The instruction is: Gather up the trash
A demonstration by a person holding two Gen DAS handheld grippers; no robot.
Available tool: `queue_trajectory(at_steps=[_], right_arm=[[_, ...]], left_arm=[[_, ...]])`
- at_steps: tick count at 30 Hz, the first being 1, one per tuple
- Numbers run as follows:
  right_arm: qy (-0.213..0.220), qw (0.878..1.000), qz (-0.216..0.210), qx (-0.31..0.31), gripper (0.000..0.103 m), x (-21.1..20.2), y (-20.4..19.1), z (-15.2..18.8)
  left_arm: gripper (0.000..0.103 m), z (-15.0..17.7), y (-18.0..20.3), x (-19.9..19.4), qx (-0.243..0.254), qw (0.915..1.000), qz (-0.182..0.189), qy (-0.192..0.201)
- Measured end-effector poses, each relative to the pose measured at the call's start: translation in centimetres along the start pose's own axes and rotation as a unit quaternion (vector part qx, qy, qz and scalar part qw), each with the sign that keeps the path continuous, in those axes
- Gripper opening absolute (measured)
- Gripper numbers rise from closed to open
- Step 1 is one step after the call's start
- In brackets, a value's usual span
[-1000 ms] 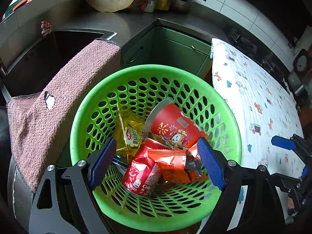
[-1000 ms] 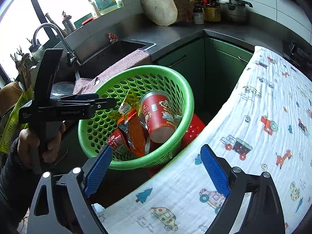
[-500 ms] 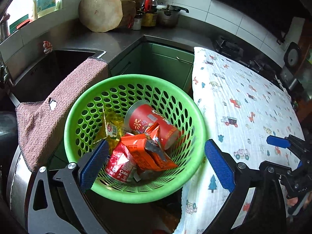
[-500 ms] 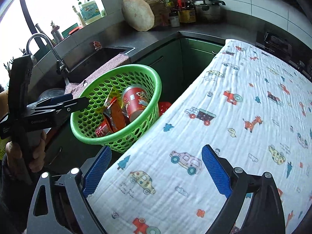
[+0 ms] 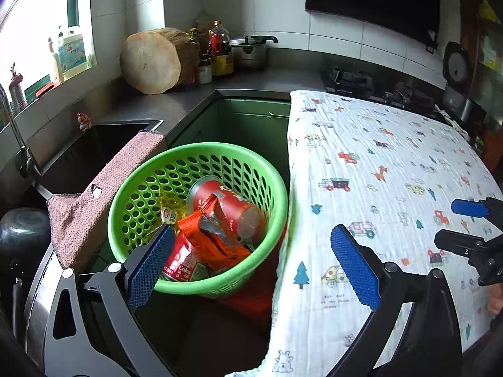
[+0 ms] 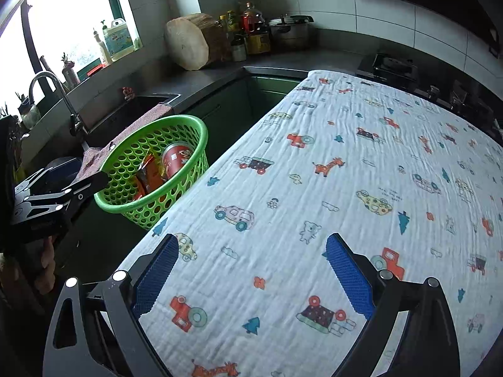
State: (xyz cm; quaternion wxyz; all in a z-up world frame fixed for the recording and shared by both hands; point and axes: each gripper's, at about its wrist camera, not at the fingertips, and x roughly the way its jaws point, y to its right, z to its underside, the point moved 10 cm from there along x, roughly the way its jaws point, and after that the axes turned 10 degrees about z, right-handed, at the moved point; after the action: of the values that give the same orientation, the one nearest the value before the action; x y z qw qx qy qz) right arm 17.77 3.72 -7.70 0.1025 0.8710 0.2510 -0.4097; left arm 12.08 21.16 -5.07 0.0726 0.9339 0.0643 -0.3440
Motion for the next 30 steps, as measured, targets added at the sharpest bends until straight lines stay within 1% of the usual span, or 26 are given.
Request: queue_trajectory(at_steps=[4,9,16,23,30], right_arm=[[0.005,1.000,0.012,0.016,0.092,-1.2,1.7,1.4],[0.020,0.999,0.039,0.028,0.092,-3.1,3.7,2.9],[0.039,0.995,0.076,0.044,0.092,-5.3,6.4,5.0],[0.051,0.991,0.109,0.055,0.092,-6.9,8.2,6.8],[0.057,0.987,0.121,0.088,0.092,-8.1,10.1,8.4]], left_arm=[[0.098,0.5,2.4,-0.7,0.011,0.9999,0.009,0.007],[0.098,1.3,4.5,-1.4,0.011,0.9996,0.019,0.015],[0.098,2.0,7.3,-2.4,0.020,0.9990,0.022,0.033],[0.098,2.7,9.7,-2.5,0.026,0.9985,0.033,0.034],[0.098,2.7,12.1,-2.9,0.028,0.9973,0.051,0.044]])
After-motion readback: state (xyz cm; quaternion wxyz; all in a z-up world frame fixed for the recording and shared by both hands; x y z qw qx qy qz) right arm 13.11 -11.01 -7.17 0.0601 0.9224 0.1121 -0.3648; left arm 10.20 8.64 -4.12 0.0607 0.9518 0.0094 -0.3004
